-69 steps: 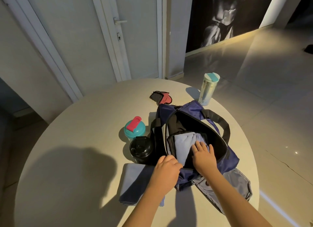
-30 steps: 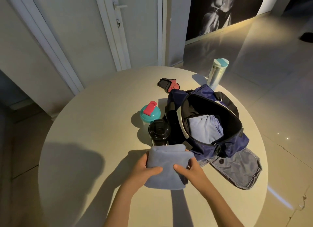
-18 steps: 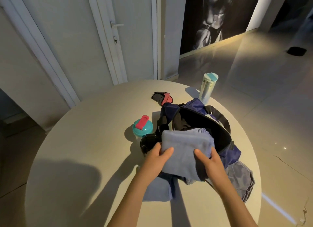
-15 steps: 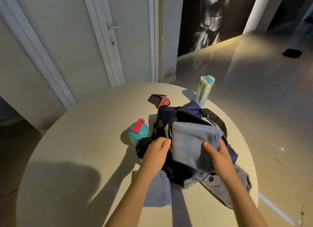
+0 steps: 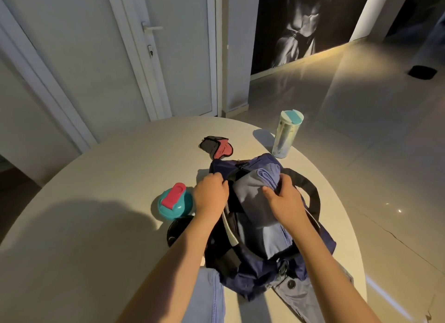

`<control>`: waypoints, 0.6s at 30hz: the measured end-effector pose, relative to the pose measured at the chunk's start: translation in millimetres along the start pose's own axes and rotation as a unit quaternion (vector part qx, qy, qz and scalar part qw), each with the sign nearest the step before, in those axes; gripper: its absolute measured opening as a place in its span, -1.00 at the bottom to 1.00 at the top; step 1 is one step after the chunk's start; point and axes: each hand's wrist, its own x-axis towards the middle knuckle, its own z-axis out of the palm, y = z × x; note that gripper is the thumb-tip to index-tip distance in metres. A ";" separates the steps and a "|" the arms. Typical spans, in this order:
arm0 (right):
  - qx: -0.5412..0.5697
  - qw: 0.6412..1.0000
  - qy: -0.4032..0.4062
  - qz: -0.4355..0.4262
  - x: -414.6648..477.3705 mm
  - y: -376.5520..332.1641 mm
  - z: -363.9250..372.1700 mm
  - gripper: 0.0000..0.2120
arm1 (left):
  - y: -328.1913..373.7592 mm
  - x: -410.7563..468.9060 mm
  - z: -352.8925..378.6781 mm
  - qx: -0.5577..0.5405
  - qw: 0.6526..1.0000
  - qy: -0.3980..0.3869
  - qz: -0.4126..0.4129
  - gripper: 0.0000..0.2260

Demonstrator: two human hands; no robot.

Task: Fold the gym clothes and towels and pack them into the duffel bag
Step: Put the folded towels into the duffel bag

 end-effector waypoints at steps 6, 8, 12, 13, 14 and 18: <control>-0.041 0.999 -0.015 -0.008 38.0 -0.8 30.6 -0.74 | 4.8 7.0 -16.9 -0.103 0.994 0.032 -0.031 -0.79; -0.126 0.992 -0.017 -0.020 45.0 5.1 41.9 -0.73 | 6.1 5.9 -15.4 -0.106 0.994 0.017 -0.035 -0.82; -0.251 0.964 0.039 -0.079 39.7 14.3 42.6 -0.70 | 6.4 -2.8 -2.5 -0.080 0.994 0.040 0.063 -0.86; -0.269 0.956 0.056 -0.103 36.9 16.1 38.6 -0.72 | 6.8 -6.2 2.2 -0.047 0.991 0.047 0.112 -0.84; -0.295 0.944 0.070 -0.132 34.7 18.5 34.7 -0.71 | 8.1 -10.1 6.8 -0.009 0.986 0.047 0.159 -0.80; -0.389 0.900 0.107 -0.164 31.7 29.5 19.4 -0.59 | 18.1 -24.9 26.0 0.081 0.973 0.013 0.218 -0.42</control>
